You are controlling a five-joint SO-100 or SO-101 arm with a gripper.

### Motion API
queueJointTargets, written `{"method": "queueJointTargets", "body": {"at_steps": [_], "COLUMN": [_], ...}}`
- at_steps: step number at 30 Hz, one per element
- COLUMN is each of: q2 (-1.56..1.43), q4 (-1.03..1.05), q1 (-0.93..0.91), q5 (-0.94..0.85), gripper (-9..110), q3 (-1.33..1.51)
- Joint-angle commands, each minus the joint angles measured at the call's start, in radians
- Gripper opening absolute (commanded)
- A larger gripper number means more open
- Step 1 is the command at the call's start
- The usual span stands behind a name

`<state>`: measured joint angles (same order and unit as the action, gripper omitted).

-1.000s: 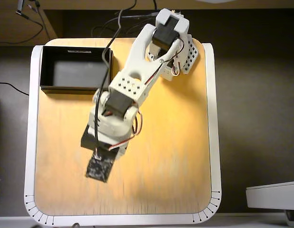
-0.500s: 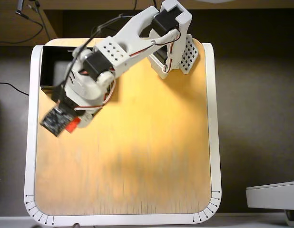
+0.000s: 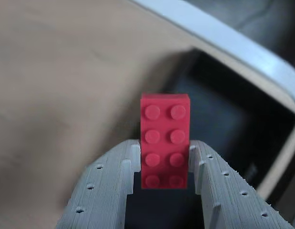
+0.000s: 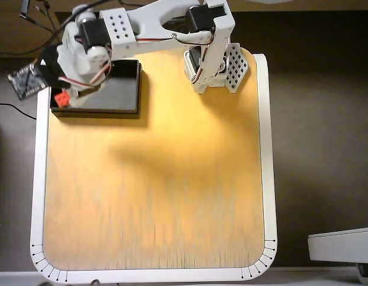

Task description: Grasp a lego block and put it in the bin.

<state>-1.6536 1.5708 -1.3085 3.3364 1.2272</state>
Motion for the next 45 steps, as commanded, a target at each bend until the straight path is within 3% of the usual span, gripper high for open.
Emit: {"method": "queueJointTargets", "body": {"at_steps": [1, 9, 18, 29, 45], "q2": [-0.124, -0.086, -0.020, -0.020, -0.020], "q4": [0.083, 0.184, 0.179, -0.109, -0.117], "q1": [-0.094, -0.219, -0.230, -0.218, -0.210], "q5": [0.023, 0.051, 0.014, -0.009, 0.028], "gripper": [1, 1, 1, 1, 1], "q3": [-0.129, -0.095, -0.069, 0.189, 0.278]}}
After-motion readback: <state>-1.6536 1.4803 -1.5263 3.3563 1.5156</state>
